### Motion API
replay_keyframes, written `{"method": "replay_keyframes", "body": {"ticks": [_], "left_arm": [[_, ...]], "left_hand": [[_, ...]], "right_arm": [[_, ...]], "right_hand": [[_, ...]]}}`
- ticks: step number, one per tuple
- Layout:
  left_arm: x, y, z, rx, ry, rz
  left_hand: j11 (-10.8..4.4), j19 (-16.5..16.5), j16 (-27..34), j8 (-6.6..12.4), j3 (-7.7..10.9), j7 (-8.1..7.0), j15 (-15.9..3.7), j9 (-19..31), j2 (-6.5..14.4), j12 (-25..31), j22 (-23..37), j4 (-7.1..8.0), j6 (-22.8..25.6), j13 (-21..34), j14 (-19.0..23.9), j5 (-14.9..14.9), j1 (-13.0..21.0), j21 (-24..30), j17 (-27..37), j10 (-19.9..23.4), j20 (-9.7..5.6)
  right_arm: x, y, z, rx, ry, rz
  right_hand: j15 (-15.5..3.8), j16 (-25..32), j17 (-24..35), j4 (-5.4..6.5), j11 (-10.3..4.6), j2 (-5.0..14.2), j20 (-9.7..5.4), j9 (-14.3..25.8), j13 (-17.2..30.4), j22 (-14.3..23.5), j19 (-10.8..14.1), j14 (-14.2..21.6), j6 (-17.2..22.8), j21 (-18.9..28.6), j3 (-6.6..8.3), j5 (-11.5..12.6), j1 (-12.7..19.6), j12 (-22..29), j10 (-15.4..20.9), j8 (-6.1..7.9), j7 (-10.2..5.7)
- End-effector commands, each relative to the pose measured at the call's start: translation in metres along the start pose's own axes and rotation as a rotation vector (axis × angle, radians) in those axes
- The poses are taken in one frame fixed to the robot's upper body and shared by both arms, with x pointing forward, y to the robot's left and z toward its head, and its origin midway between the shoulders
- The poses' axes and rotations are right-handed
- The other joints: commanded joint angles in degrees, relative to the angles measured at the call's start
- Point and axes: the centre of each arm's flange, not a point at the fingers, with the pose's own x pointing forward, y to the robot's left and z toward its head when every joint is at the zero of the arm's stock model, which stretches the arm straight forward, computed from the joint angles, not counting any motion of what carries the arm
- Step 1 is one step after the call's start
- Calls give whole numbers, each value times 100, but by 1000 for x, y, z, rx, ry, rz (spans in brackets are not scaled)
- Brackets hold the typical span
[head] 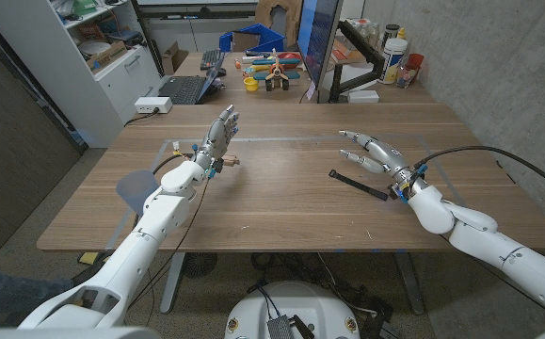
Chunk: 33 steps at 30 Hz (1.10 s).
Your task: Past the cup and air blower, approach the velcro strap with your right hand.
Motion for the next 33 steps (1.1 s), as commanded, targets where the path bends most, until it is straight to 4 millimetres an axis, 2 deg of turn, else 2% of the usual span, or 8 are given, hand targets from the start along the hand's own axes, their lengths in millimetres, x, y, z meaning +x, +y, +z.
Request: {"method": "replay_keyframes", "body": {"ticks": [1, 21, 33], "left_arm": [[0, -1, 1, 7, 5, 0], [-2, -2, 2, 9, 2, 1], [-1, -5, 3, 10, 1, -6]], "left_hand": [[-7, -409, 4, 31, -7, 22, -4, 10, 80, 22, 34, 4, 54, 6, -40, 16, 10, -27, 20, -34, -161], [-39, -392, 6, 36, -35, 15, -41, 10, 96, 24, 36, 3, 91, 5, -43, 23, 16, -58, 20, -32, -199], [-51, -404, 5, 30, -51, 12, -54, 10, 103, 23, 36, 3, 88, 5, -47, 26, 18, -81, 20, -37, -170]], "right_arm": [[-2, 4, -4, -51, 1, 27], [-11, 13, -7, -176, -1, 77], [-21, 17, -6, -205, 2, 94]], "right_hand": [[-536, -17, 17, 17, -24, 16, -224, 0, 21, 31, 57, -30, 73, -38, -1, 42, -57, -11, -13, 28, -30], [-543, 11, 15, 12, -71, 43, -226, -1, 22, 33, 99, 9, 152, -92, 10, 99, -53, 23, 52, 27, -68], [-555, 17, 16, 13, -78, 41, -243, -1, 23, 35, 107, 14, 177, -134, 3, 134, -66, 37, 80, 17, -72]]}}
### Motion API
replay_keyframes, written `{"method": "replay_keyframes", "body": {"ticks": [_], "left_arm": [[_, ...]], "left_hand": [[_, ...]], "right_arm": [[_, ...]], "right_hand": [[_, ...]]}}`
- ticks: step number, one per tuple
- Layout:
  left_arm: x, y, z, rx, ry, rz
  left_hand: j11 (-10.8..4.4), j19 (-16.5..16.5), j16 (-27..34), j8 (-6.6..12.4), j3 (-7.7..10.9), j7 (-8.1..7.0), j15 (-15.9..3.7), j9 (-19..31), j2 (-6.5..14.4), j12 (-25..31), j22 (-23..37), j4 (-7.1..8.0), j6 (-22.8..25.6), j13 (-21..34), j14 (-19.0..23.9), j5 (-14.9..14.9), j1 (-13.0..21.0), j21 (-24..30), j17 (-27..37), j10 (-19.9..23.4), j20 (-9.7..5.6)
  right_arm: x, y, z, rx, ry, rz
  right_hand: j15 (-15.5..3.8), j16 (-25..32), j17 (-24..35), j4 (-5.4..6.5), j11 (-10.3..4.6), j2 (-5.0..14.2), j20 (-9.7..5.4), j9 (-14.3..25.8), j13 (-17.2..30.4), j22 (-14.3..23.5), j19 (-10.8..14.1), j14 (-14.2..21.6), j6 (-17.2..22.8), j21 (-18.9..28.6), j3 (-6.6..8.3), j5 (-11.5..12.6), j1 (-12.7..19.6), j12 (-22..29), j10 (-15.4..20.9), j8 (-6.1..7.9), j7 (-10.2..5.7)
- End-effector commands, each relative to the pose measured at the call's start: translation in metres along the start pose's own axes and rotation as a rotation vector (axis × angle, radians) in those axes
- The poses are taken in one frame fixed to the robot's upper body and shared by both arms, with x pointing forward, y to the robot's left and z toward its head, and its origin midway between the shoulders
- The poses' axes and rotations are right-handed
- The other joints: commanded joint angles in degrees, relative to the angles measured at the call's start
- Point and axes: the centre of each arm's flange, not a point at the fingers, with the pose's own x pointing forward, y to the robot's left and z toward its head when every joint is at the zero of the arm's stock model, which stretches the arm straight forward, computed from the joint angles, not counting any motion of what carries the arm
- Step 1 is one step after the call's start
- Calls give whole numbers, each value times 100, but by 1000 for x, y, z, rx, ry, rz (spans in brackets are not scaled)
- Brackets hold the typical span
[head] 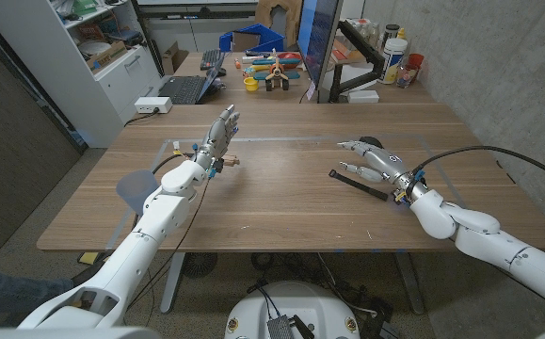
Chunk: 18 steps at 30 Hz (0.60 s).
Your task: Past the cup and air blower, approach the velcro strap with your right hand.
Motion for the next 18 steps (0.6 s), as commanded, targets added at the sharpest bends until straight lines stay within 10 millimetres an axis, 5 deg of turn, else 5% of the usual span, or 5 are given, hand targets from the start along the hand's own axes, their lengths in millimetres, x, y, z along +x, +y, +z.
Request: {"method": "replay_keyframes", "body": {"ticks": [1, 18], "left_arm": [[0, -3, 0, 2, 0, -7], [1, -8, -2, -2, -1, -9]], "left_hand": [[-34, -404, 5, 30, -2, -8, -34, 10, 48, 23, 8, 3, 29, 4, -28, 26, 13, -17, 20, -19, -169], [-30, -419, -1, 24, -22, -17, -29, 11, 57, 19, 9, 3, 28, 4, -49, 29, 15, -46, 20, -33, -144]], "right_arm": [[-10, 6, 1, -43, 7, 25], [-20, 16, 1, -85, 1, 106]], "right_hand": [[-555, 16, 15, 13, -17, 11, -242, -1, 24, 6, 41, 11, 48, -12, 2, 32, -38, 38, 37, 17, -1], [-543, 20, 16, 14, -15, 8, -220, -1, 25, 9, 18, 16, 78, -71, -6, 67, -54, 62, 96, 7, -2]]}}
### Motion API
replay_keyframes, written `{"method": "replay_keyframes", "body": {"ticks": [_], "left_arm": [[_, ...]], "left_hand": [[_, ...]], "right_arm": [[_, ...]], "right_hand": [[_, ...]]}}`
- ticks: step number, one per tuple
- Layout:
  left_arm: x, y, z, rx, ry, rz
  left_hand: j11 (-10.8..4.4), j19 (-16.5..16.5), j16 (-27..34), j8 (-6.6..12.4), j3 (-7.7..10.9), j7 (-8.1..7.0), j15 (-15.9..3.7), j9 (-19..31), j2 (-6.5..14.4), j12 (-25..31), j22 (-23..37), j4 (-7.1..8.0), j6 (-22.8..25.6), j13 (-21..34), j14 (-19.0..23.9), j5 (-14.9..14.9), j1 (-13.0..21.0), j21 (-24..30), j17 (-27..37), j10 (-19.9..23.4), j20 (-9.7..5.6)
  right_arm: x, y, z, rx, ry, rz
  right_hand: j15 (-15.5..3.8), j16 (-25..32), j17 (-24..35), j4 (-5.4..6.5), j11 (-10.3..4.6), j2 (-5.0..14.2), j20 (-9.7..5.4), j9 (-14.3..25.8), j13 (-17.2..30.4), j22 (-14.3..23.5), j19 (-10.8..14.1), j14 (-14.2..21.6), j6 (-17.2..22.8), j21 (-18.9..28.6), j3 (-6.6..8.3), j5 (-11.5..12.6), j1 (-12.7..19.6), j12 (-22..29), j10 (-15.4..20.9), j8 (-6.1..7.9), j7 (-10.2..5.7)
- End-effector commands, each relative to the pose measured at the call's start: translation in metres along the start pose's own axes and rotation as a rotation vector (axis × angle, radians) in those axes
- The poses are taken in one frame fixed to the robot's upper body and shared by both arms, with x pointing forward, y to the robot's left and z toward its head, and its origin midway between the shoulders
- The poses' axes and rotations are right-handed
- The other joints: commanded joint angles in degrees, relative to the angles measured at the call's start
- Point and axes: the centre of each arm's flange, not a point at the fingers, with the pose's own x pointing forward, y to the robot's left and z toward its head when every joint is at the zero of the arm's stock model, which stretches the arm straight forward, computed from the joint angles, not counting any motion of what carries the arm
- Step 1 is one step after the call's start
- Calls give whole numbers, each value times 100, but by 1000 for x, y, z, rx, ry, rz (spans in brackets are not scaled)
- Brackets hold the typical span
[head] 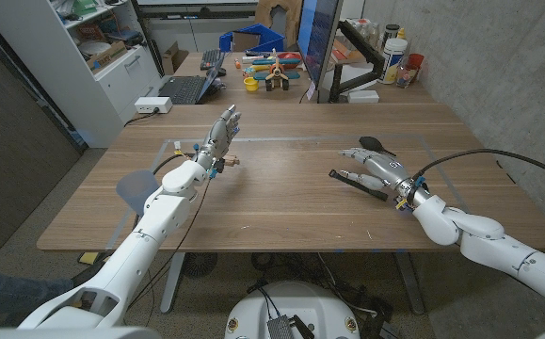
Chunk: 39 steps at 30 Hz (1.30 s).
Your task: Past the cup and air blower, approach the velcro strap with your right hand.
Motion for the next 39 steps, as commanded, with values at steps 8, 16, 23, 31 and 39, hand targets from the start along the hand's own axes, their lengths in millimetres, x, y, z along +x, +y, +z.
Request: {"method": "replay_keyframes", "body": {"ticks": [8, 16, 23, 31, 39], "left_arm": [[0, -6, -2, -4, -2, -5], [-1, -5, -2, -7, -5, -3], [-2, -4, -2, -10, -9, -5], [0, -3, 0, -7, -15, -11], [4, -5, -2, -13, -13, -18]], "left_hand": [[-31, -428, 0, 24, -33, -15, -31, 11, 61, 18, 11, 3, 32, 4, -53, 31, 15, -39, 21, -37, -129], [-36, -428, 0, 20, -44, -17, -27, 11, 65, 17, 12, 3, 30, 4, -57, 33, 16, -51, 21, -43, -116], [-26, -431, 2, 16, -53, -20, -31, 11, 69, 19, 13, 3, 24, 4, -57, 35, 17, -61, 21, -42, -100], [-36, -423, 3, 15, -66, -20, -32, 11, 74, 21, 14, 3, 26, 4, -57, 37, 19, -71, 21, -39, -101], [-28, -424, 3, 15, -77, -26, -30, 11, 78, 20, 14, 4, 30, 4, -60, 39, 19, -83, 22, -43, -96]], "right_arm": [[-6, 13, 3, -50, -10, 84], [-7, 14, 4, -63, 0, 104], [-6, 15, 7, -93, -4, 121], [-5, 17, 6, -106, 5, 147], [-4, 18, 8, -122, 4, 160]], "right_hand": [[-539, 21, 16, 16, 9, 14, -197, -1, 26, 12, 7, 16, 95, -56, -6, 62, -60, 22, 54, 3, -3], [-513, 30, 17, 17, 19, 24, -183, -1, 27, 13, 8, 39, 117, -86, -5, 80, -64, 32, 82, -1, -2], [-494, 31, 17, 18, 46, 32, -170, -1, 27, 15, 5, 43, 154, -112, -4, 94, -67, 44, 113, 4, 2], [-477, 35, 17, 19, 44, 39, -163, -1, 28, 17, 12, 57, 213, -134, -3, 105, -72, 51, 133, 16, 5], [-453, 46, 16, 20, 47, 56, -133, -1, 29, 19, 33, 94, 290, -160, 1, 118, -74, 67, 179, 31, 4]]}}
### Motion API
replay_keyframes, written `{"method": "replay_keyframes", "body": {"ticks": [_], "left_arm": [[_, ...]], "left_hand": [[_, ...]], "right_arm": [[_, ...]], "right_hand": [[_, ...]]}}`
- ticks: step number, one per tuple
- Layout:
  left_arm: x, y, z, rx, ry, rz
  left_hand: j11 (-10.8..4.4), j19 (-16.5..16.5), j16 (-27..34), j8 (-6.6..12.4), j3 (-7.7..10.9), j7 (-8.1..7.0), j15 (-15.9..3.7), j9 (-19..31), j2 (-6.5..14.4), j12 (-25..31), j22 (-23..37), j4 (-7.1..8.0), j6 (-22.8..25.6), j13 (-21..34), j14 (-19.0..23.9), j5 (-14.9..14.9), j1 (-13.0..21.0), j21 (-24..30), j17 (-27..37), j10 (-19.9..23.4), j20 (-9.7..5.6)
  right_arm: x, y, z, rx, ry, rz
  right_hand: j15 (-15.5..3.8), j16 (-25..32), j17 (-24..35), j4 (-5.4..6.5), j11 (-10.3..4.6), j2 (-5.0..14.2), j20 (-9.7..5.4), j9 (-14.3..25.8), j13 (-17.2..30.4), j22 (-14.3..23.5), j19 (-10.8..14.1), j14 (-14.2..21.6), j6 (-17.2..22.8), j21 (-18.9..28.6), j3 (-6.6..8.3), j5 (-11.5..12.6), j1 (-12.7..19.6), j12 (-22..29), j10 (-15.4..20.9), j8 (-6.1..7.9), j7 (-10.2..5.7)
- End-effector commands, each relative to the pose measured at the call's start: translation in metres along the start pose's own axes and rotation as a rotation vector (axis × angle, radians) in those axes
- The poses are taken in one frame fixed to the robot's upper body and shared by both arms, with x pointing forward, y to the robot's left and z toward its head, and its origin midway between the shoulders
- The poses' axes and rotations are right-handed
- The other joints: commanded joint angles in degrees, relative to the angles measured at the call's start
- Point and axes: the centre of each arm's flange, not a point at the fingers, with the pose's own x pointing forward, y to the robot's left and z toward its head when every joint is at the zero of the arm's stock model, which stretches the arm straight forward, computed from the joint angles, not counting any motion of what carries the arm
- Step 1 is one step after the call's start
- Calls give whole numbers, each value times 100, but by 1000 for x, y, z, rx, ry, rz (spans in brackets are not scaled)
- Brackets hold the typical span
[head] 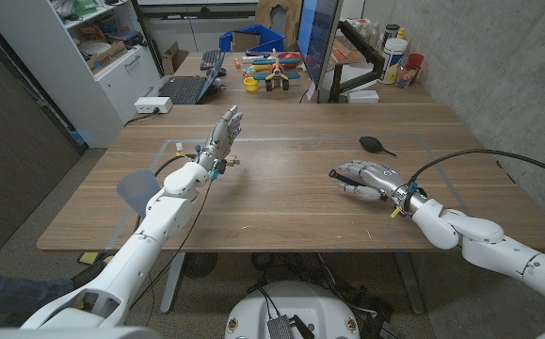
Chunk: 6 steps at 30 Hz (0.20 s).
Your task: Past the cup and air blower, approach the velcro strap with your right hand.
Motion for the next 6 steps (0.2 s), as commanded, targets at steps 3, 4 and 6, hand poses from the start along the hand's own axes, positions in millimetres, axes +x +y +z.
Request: {"method": "replay_keyframes", "body": {"ticks": [3, 4, 6], "left_arm": [[4, -1, -1, -8, -4, -10], [5, -1, -1, -8, -5, -10], [5, 0, -1, -8, -7, -9]], "left_hand": [[-32, -429, 2, 15, -26, -19, 3, 11, 56, 20, 16, 12, 21, 4, -30, 39, -4, -24, 22, -43, -87], [-35, -434, 3, 15, -27, -16, 3, 11, 57, 19, 16, 12, 21, 4, -29, 39, -4, -27, 22, -46, -84], [-28, -435, 2, 13, -31, -16, 2, 11, 58, 18, 16, 12, 17, 4, -33, 40, -4, -32, 22, -50, -78]], "right_arm": [[3, 0, 3, -27, 1, 22], [4, 0, 3, -27, 1, 22], [5, 0, 4, -28, -2, 24]], "right_hand": [[-421, 50, 15, 19, 1, 27, -127, -1, 29, 21, 45, 89, 107, -24, 3, 38, -38, 29, 76, 34, 3], [-421, 50, 15, 19, 4, 27, -126, -1, 29, 21, 48, 90, 109, -24, 3, 39, -37, 29, 76, 34, 3], [-420, 53, 15, 19, 4, 30, -122, -2, 29, 21, 52, 101, 119, -30, 4, 41, -37, 32, 86, 34, 2]]}}
